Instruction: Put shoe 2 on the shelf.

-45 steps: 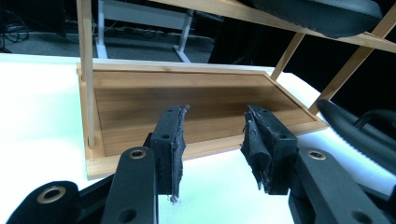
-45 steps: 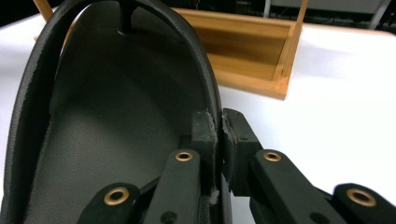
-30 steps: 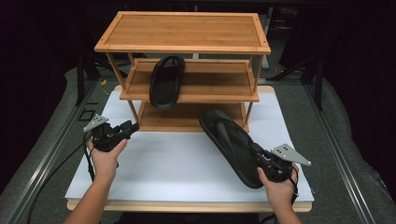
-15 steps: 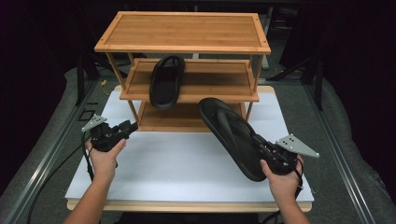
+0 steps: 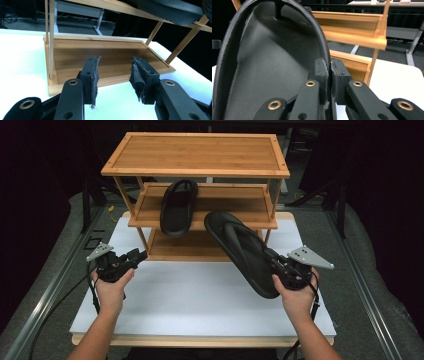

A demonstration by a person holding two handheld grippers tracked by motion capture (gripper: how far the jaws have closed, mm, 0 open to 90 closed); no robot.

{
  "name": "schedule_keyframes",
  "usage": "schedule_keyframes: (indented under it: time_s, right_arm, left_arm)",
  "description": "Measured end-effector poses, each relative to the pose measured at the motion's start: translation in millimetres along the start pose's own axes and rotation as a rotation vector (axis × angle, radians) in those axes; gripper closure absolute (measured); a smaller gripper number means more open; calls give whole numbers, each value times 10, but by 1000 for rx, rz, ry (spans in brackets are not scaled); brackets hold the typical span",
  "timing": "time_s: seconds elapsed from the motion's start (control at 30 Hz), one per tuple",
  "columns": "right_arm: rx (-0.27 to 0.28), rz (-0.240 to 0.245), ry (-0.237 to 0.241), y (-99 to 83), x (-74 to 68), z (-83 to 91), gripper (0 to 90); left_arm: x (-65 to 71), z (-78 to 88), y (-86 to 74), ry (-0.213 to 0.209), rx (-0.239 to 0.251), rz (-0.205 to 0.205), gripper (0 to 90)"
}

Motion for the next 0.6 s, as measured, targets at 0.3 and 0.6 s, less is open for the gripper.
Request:
schedule_keyframes:
  time_s: [0.3, 0.6]
  right_arm:
    - [-17, 13, -23, 152, -6, -399, 840]
    - [-28, 13, -84, 283, 101, -792, 840]
  left_arm:
    - [-20, 4, 4, 1, 1, 8, 570]
    - [-25, 5, 8, 0, 2, 11, 570]
Point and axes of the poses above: each handheld gripper's, and its own axes: z roughly backward along the jaws, y roughly out of its top, x roughly to its right, the point moved 9 cm from there along -z, roughly forward along the jaws, and after that the axes turned 12 degrees about x, right-handed, at the moved point
